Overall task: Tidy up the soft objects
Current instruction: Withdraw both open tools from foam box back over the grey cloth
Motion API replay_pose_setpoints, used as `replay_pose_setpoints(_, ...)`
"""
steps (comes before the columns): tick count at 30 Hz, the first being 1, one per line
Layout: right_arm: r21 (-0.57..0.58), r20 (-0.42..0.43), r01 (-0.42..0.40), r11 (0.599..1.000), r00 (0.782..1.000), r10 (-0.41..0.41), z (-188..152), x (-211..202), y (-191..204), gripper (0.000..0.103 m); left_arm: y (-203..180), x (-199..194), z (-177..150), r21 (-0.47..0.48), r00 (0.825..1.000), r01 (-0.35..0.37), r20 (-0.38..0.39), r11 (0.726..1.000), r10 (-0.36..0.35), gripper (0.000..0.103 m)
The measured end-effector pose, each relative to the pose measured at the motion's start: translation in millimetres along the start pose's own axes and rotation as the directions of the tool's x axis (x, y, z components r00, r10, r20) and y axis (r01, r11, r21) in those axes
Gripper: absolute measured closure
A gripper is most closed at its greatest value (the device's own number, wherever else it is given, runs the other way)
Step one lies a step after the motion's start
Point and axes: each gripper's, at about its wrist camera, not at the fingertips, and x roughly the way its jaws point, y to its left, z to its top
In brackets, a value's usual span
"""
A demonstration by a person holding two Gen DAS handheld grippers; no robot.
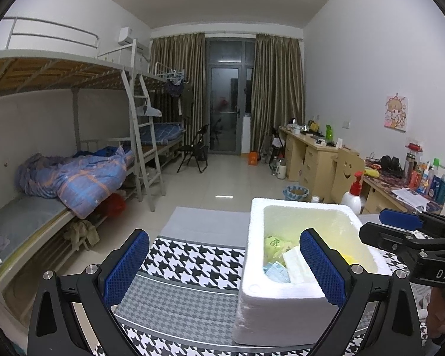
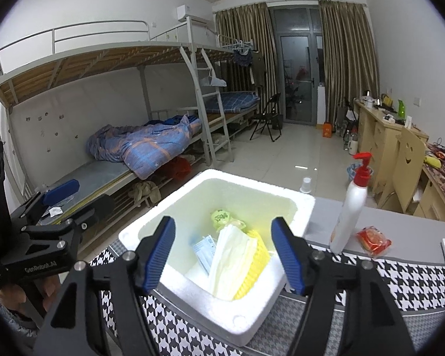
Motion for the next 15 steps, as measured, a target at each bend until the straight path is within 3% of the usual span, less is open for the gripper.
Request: replay_pose_setpoints(15,-0.038,0.077,0.029,0.999,0.997,-0.026,-13,-38,-1,0.014,-26,-23,4,0.029,0.999,0.032,0.03,0.999,-0.032,0.001)
